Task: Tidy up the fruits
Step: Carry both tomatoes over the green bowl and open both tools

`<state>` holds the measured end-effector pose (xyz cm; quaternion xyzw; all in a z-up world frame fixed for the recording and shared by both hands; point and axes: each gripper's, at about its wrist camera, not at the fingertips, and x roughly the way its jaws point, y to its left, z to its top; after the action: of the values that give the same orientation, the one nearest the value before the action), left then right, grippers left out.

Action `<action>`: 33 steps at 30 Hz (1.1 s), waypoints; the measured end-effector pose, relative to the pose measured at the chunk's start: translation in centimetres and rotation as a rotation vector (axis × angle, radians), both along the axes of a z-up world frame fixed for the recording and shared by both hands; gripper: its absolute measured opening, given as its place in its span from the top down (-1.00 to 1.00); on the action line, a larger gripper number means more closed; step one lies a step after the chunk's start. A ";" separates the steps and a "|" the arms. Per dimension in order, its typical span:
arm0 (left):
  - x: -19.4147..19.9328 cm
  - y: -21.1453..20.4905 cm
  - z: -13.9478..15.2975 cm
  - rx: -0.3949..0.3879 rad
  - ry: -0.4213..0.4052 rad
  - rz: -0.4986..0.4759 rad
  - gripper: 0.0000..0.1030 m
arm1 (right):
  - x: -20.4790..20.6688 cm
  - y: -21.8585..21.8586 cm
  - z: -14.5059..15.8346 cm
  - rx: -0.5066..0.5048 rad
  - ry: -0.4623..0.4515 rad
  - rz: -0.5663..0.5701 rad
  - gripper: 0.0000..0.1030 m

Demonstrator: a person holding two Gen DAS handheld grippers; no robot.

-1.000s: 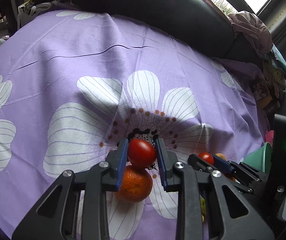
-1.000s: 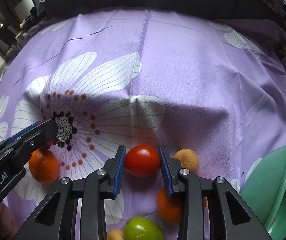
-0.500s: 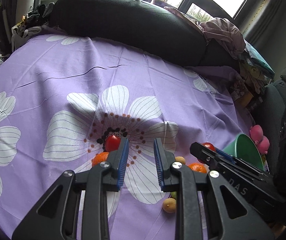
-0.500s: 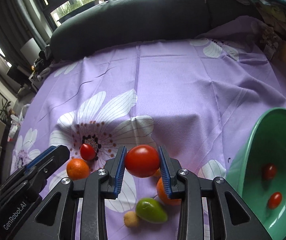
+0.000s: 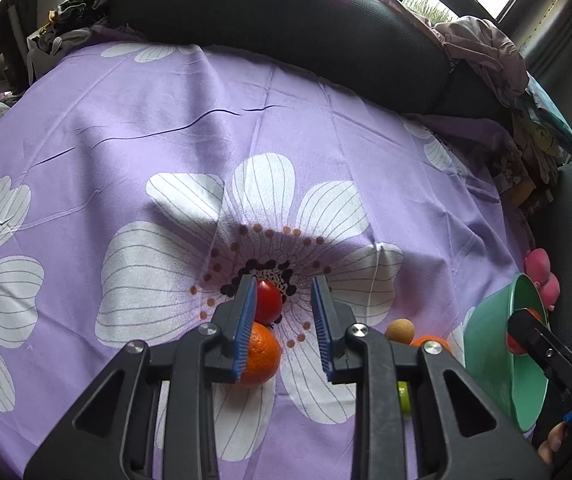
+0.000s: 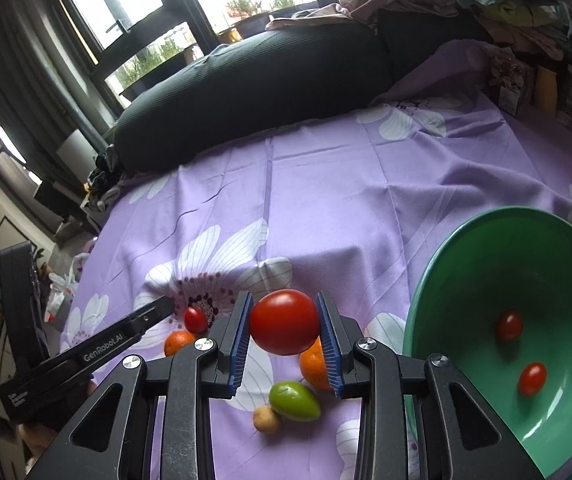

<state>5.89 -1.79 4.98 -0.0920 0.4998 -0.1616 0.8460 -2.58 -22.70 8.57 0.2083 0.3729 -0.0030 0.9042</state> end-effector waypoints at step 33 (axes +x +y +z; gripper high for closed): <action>-1.5 -2.5 1.3 0.026 -0.088 -0.011 0.51 | -1.5 -2.1 0.7 0.013 -0.018 -0.072 0.34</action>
<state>4.36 -4.32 6.31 -0.0713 0.4648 -0.1635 0.8673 -4.10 -24.76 9.29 0.2274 0.3571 -0.0311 0.9054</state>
